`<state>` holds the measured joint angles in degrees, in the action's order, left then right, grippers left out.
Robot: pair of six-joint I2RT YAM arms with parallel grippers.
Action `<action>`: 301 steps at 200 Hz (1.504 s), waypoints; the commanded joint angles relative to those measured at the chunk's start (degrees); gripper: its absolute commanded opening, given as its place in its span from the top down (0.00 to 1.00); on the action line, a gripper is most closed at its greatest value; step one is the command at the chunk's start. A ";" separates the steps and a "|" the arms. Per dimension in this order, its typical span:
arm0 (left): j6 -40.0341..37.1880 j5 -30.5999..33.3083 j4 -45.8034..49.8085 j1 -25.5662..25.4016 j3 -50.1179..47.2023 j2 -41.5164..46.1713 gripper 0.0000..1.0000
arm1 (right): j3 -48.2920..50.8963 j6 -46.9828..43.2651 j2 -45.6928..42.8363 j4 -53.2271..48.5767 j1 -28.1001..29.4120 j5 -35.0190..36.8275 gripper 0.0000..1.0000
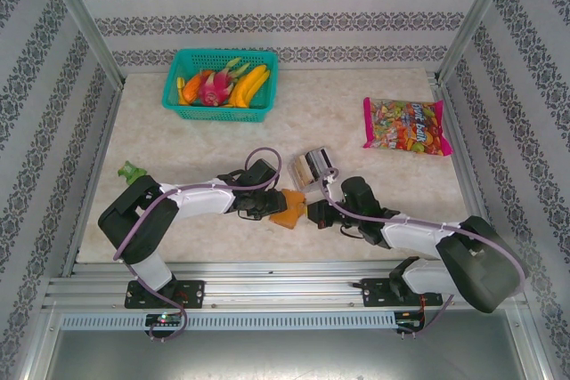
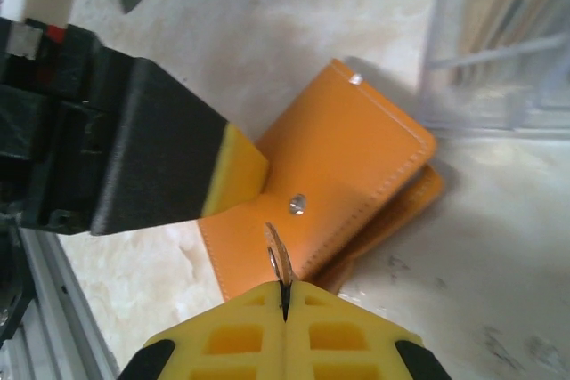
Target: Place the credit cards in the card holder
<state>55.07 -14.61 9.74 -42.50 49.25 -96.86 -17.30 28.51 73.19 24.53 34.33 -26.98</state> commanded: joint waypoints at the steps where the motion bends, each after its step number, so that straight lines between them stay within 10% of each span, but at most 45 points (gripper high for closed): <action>1: 0.08 -0.46 -0.10 -0.04 -1.73 -4.94 0.57 | -4.70 -5.06 2.22 -1.54 0.69 -5.40 0.94; 42: 2.17 -1.60 -2.73 -0.45 -2.74 -3.82 0.60 | -16.84 -6.64 10.84 -19.27 0.47 -2.18 0.80; 92: 6.19 -1.96 -4.46 -2.88 -2.94 -2.02 0.60 | -17.26 2.44 -0.78 -34.38 -0.10 16.41 0.59; 161: 7.90 -0.35 0.22 -7.36 2.84 -1.40 0.59 | -12.58 20.15 -8.73 -37.32 -1.37 11.09 0.76; 203: 8.17 0.90 1.03 -7.91 3.18 -1.12 0.59 | -18.86 23.09 -4.24 -43.90 2.59 20.66 0.57; 301: 9.35 4.01 -3.87 -6.81 -2.35 1.93 0.57 | -35.01 17.70 15.85 -52.00 8.47 31.45 0.53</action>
<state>63.31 -11.94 7.75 -50.13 49.04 -96.38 -49.43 47.55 85.97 -23.73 41.56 0.49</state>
